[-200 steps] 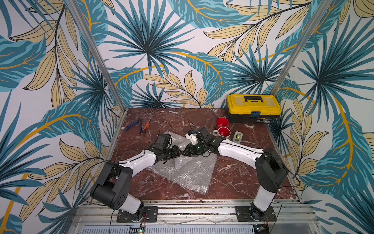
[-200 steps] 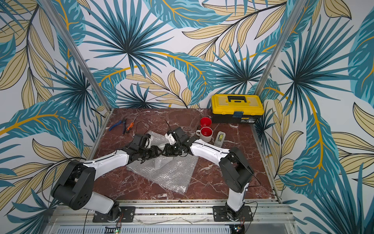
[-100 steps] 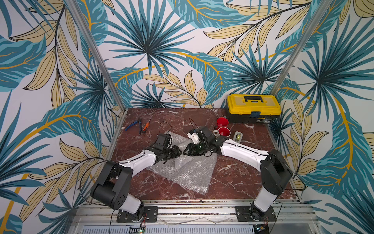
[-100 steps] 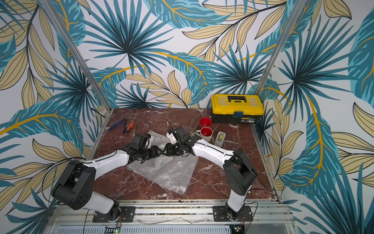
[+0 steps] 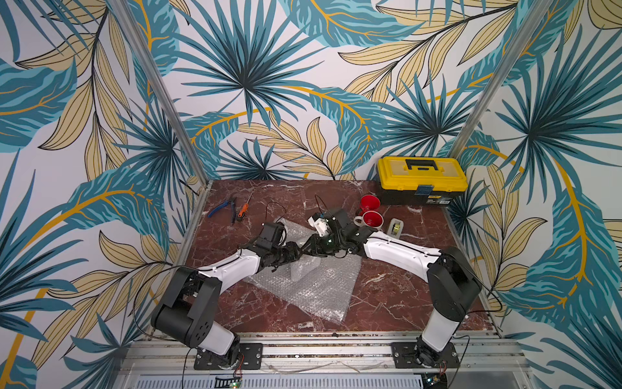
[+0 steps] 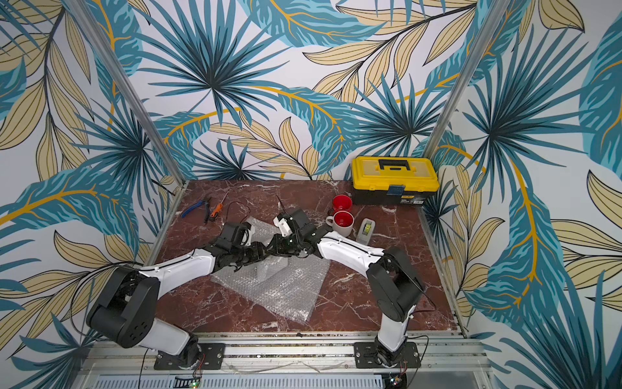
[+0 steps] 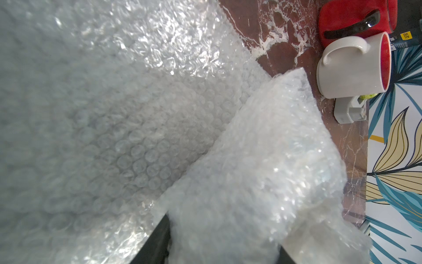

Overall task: Wrap mugs in bubble wrap
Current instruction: Stick the tape on the bubble wrap.

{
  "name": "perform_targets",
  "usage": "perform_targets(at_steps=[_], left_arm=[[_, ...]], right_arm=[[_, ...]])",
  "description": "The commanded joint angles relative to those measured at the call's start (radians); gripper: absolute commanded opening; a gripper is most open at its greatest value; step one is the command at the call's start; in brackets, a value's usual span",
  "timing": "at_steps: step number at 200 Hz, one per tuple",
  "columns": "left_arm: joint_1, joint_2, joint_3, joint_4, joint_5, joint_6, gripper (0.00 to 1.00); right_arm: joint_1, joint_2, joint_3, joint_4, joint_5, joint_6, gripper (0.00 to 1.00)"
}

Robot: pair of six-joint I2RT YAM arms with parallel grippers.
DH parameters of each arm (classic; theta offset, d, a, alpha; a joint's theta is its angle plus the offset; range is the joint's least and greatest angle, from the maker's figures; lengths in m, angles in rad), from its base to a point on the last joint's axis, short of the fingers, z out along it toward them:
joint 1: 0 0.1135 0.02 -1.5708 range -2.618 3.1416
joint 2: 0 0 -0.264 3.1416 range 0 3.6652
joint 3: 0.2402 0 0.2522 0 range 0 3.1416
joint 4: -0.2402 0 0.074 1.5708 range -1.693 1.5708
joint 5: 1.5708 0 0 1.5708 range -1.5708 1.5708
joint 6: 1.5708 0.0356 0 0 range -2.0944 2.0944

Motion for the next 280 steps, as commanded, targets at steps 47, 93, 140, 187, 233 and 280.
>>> perform_targets(at_steps=[47,93,140,187,233,280], left_arm=[[-0.012,0.031,0.023,-0.03,0.01,0.009,0.51],[-0.012,0.031,0.027,-0.031,0.01,0.009,0.51],[-0.013,0.032,0.025,-0.03,0.01,0.004,0.5],[-0.014,0.027,0.025,-0.03,0.013,0.004,0.5],[-0.014,0.024,0.02,-0.031,0.013,0.004,0.5],[-0.015,0.026,0.024,-0.03,0.012,0.005,0.5]], right_arm=[[0.012,0.03,-0.093,0.043,0.114,-0.141,0.21],[0.059,-0.009,-0.173,0.032,0.298,-0.333,0.2],[0.085,-0.009,-0.223,0.04,0.419,-0.424,0.14],[0.085,-0.022,-0.165,0.001,0.399,-0.374,0.27],[0.085,-0.055,-0.097,-0.043,0.378,-0.322,0.49],[0.085,-0.082,-0.033,-0.108,0.326,-0.274,0.65]])
